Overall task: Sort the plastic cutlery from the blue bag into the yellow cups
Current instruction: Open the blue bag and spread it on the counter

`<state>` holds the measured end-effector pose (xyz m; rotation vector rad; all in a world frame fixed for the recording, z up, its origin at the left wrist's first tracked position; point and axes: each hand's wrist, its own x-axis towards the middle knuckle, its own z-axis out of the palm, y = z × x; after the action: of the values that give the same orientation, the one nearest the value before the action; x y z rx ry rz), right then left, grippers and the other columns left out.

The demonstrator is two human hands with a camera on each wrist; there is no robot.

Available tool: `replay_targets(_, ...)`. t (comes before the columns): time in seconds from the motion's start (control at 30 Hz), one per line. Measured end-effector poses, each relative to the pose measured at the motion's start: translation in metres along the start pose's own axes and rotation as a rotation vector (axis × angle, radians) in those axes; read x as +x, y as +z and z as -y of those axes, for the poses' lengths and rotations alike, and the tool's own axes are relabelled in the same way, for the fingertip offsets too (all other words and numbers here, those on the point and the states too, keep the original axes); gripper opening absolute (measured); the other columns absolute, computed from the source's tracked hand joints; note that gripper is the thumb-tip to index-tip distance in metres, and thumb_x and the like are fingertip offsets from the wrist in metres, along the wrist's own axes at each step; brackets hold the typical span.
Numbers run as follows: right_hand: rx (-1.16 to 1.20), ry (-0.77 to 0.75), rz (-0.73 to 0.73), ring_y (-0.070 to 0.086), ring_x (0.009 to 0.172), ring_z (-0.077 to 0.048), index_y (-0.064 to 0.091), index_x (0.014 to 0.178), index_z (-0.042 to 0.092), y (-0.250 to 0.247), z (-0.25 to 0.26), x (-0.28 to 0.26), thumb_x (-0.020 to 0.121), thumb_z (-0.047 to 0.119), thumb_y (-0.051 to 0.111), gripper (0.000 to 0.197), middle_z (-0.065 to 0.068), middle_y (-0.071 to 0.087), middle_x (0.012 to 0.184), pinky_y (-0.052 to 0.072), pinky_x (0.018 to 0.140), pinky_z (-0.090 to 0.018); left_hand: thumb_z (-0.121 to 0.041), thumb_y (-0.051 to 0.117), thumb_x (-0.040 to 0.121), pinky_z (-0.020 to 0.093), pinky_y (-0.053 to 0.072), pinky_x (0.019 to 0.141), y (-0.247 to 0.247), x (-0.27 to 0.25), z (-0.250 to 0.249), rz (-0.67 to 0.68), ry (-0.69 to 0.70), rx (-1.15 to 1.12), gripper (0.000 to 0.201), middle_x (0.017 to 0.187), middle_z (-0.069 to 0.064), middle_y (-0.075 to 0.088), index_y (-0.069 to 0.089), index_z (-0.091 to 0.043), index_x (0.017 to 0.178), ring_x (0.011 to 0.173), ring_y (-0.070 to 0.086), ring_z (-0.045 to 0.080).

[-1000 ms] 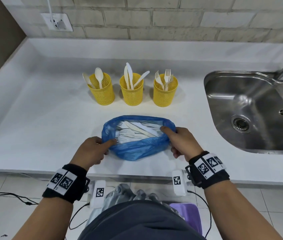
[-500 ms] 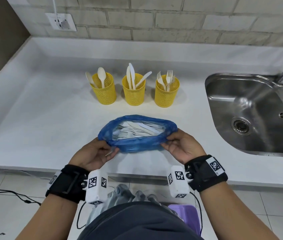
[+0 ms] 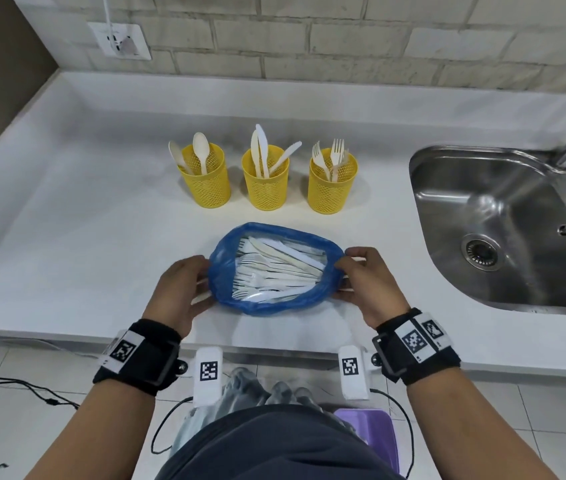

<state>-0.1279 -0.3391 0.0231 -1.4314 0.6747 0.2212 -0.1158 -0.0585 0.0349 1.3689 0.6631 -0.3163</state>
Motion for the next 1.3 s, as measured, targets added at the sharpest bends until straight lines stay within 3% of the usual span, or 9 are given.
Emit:
replay_targets(0.13, -0.351, -0.202, -0.030, 0.070, 0.090, -0.028, 0.055, 0.114, 0.019, 0.009, 0.003, 0.013, 0.090, 0.024, 0.072, 0.030, -0.005, 0.065, 0.091, 0.059, 0.081, -0.044, -0.034, 0.075, 0.090, 0.031, 0.054, 0.080, 0.018, 0.020, -0.004, -0.131, 0.339, 0.453, 0.047, 0.116, 0.006, 0.064, 0.057, -0.018, 0.131, 0.100, 0.065, 0.020)
replay_targets(0.33, -0.606, -0.471, -0.032, 0.057, 0.082, -0.017, 0.065, 0.088, 0.017, 0.025, 0.016, 0.022, 0.096, 0.013, 0.060, 0.010, 0.003, 0.064, 0.084, 0.040, 0.075, -0.027, -0.022, 0.054, 0.102, 0.024, 0.035, 0.073, 0.042, 0.028, -0.015, -0.187, 0.691, 0.818, 0.020, 0.092, -0.002, 0.066, 0.070, -0.010, 0.098, 0.088, 0.058, 0.019)
replay_targets(0.47, -0.117, -0.218, -0.008, 0.056, 0.067, -0.021, 0.066, 0.069, 0.016, 0.027, 0.016, 0.033, 0.094, 0.008, 0.057, 0.028, -0.001, 0.061, 0.067, 0.046, 0.073, -0.036, -0.024, 0.045, 0.105, 0.032, 0.038, 0.066, 0.045, 0.039, -0.027, -0.141, 0.487, 0.644, 0.035, 0.079, 0.014, 0.060, 0.058, -0.002, 0.080, 0.077, 0.050, 0.024)
replay_targets(0.57, 0.493, 0.148, 0.078, 0.065, 0.066, -0.017, 0.067, 0.084, 0.004, 0.021, 0.018, 0.043, 0.100, 0.002, 0.051, 0.022, -0.005, 0.066, 0.072, 0.050, 0.072, -0.031, -0.030, 0.053, 0.105, 0.041, 0.051, 0.093, 0.041, 0.053, -0.029, -0.029, 0.112, 0.229, 0.028, 0.097, 0.013, 0.069, 0.066, -0.008, 0.093, 0.096, 0.062, 0.027)
replay_targets(0.67, 0.747, 0.320, 0.136, 0.064, 0.081, -0.016, 0.064, 0.094, 0.000, 0.013, 0.015, 0.046, 0.105, 0.007, 0.046, 0.023, -0.006, 0.066, 0.084, 0.054, 0.073, -0.031, -0.025, 0.059, 0.103, 0.042, 0.054, 0.090, 0.033, 0.055, -0.028, 0.080, -0.135, -0.130, 0.030, 0.121, 0.015, 0.070, 0.067, -0.001, 0.119, 0.105, 0.066, 0.028)
replay_targets(0.87, -0.294, -0.129, -0.039, 0.062, 0.087, -0.020, 0.060, 0.105, 0.014, 0.024, 0.026, 0.030, 0.095, 0.032, 0.065, 0.021, -0.005, 0.064, 0.098, 0.047, 0.080, -0.032, -0.054, 0.064, 0.094, 0.030, 0.049, 0.086, 0.039, 0.050, -0.024, -0.062, 0.326, 0.603, 0.039, 0.109, -0.002, 0.065, 0.064, -0.020, 0.112, 0.099, 0.063, 0.017)
replay_targets(1.03, -0.806, -0.582, -0.117, 0.060, 0.086, -0.025, 0.062, 0.101, 0.010, 0.031, 0.024, 0.028, 0.098, 0.028, 0.063, 0.018, -0.005, 0.063, 0.090, 0.040, 0.071, -0.029, -0.034, 0.059, 0.100, 0.031, 0.042, 0.080, 0.046, 0.048, -0.015, -0.104, 0.741, 1.007, 0.024, 0.099, 0.006, 0.066, 0.069, -0.012, 0.101, 0.093, 0.060, 0.024)
replay_targets(1.17, -0.719, -0.539, -0.058, 0.050, 0.072, -0.020, 0.054, 0.076, 0.015, 0.032, 0.029, 0.039, 0.102, 0.023, 0.057, 0.027, 0.002, 0.054, 0.071, 0.032, 0.067, -0.029, -0.029, 0.043, 0.107, 0.031, 0.036, 0.074, 0.051, 0.053, -0.028, -0.093, 0.640, 0.860, 0.035, 0.087, 0.006, 0.064, 0.064, -0.007, 0.089, 0.084, 0.055, 0.024)
replay_targets(1.3, 0.104, 0.008, 0.023, 0.054, 0.065, -0.017, 0.060, 0.072, 0.012, 0.026, 0.034, 0.049, 0.102, 0.023, 0.062, 0.032, 0.000, 0.059, 0.066, 0.044, 0.070, -0.032, -0.031, 0.055, 0.103, 0.032, 0.043, 0.080, 0.049, 0.067, -0.038, 0.038, 0.209, 0.401, 0.033, 0.088, 0.009, 0.069, 0.068, -0.007, 0.086, 0.084, 0.059, 0.023)
